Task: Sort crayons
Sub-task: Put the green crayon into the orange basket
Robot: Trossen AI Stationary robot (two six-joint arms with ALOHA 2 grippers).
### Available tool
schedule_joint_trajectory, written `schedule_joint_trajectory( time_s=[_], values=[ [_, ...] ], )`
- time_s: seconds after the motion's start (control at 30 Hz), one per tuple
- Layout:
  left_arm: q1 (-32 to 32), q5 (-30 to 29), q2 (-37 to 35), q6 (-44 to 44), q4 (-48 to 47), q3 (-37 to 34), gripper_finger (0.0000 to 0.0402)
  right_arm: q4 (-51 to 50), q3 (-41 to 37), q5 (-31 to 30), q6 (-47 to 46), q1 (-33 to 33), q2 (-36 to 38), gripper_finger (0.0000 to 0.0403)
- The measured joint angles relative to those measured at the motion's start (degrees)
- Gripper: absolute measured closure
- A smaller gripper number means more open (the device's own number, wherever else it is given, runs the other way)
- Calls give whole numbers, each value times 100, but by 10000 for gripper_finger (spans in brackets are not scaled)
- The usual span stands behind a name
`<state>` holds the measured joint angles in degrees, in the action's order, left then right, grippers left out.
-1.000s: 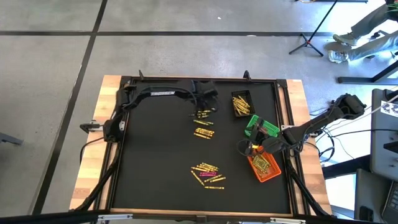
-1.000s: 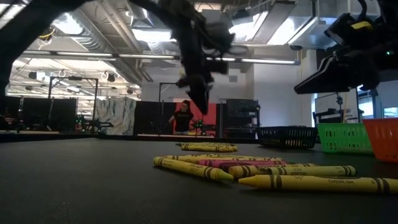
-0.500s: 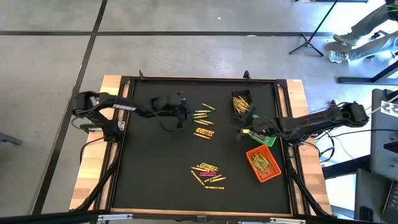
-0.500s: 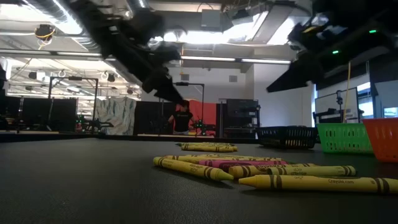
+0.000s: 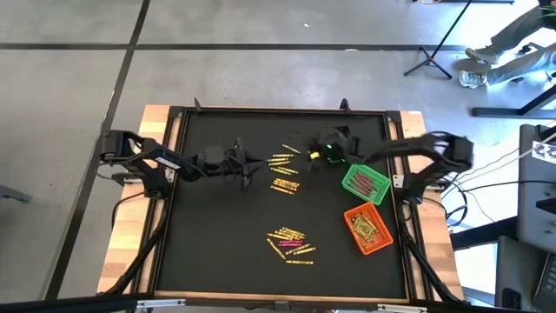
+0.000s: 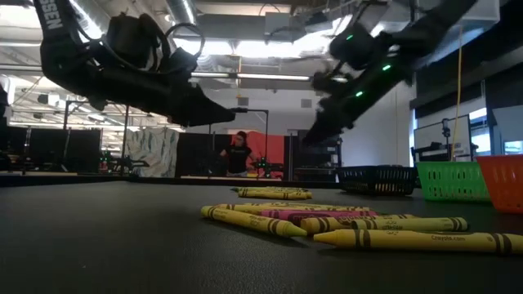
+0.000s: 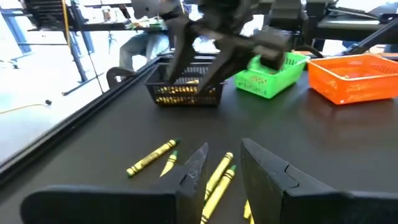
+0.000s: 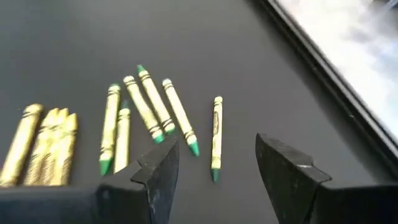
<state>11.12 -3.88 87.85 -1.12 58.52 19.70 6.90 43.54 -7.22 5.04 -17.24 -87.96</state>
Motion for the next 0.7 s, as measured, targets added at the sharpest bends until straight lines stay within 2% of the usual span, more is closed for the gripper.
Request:
schedule_joint_trajectory(
  time_s=[0.2,0.3,0.53,0.7],
  values=[
    [-195,14,-1,59,-14,2,322,-366,865,275,2,-413,-1196,194],
    [-253,15,-2,59,-28,4,322,-642,1164,281,2,-592,-1596,208],
    [-298,15,-2,59,-57,4,322,-700,1304,1174,35,-843,-1997,264],
    [-296,-4,-2,57,-63,4,322,-718,1291,1239,91,-827,-2048,289]
  ],
)
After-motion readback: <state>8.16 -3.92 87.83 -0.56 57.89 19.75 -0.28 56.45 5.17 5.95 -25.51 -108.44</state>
